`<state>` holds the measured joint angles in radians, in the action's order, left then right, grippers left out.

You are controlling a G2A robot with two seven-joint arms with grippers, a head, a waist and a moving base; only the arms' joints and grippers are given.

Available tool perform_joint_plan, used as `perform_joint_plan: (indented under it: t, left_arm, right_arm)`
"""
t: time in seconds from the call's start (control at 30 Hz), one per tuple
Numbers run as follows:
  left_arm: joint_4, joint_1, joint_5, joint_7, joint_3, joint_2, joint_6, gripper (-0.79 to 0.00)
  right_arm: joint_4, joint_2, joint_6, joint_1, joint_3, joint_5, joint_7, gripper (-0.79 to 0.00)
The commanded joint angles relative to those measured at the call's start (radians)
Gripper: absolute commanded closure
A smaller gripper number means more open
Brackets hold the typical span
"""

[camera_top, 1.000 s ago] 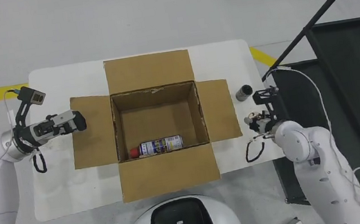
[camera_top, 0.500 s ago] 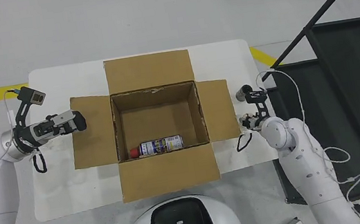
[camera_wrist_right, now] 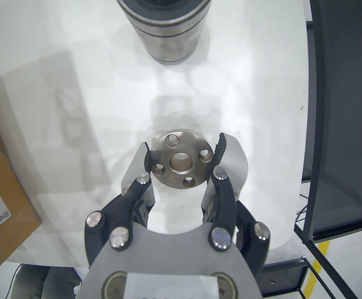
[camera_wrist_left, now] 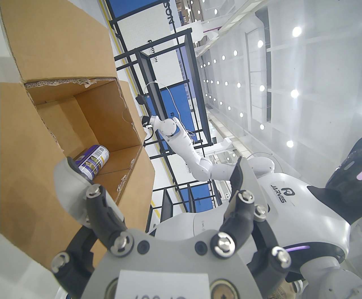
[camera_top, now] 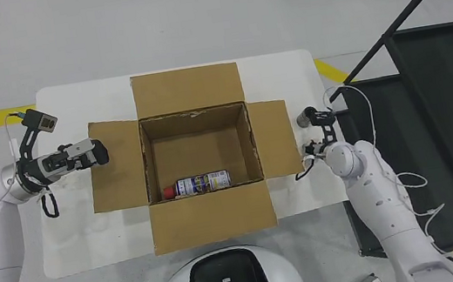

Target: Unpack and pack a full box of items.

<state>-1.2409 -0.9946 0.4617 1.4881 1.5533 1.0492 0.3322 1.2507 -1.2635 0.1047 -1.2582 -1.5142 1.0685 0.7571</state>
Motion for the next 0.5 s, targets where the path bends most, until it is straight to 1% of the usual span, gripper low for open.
perform_joint_plan:
  t: [0.0,0.03,0.17,0.23,0.37,0.47]
  left_arm:
    - [0.000,0.000,0.000,0.000,0.000,0.000,0.000,-0.785]
    - [0.000,0.000,0.000,0.000,0.000,0.000,0.000,-0.785]
    - [0.000,0.000,0.000,0.000,0.000,0.000,0.000,-0.785]
    - [0.000,0.000,0.000,0.000,0.000,0.000,0.000,-0.785]
    - [0.000,0.000,0.000,0.000,0.000,0.000,0.000,-0.785]
    - [0.000,0.000,0.000,0.000,0.000,0.000,0.000,-0.785]
  right_arm:
    - [-0.013,0.000,0.002,0.009,0.004,0.004,0.003,-0.677]
    - [-0.019,0.000,0.004,0.014,0.007,0.005,0.004,-0.785]
    - [-0.033,0.001,0.008,0.026,0.007,-0.003,-0.002,-0.785]
    - [-0.010,0.002,0.013,0.016,-0.002,-0.013,-0.009,-0.785]
    - [0.100,0.009,0.040,-0.046,-0.039,-0.023,-0.006,-0.785]
    - [0.228,0.015,0.061,-0.113,-0.077,-0.020,0.014,-0.785]
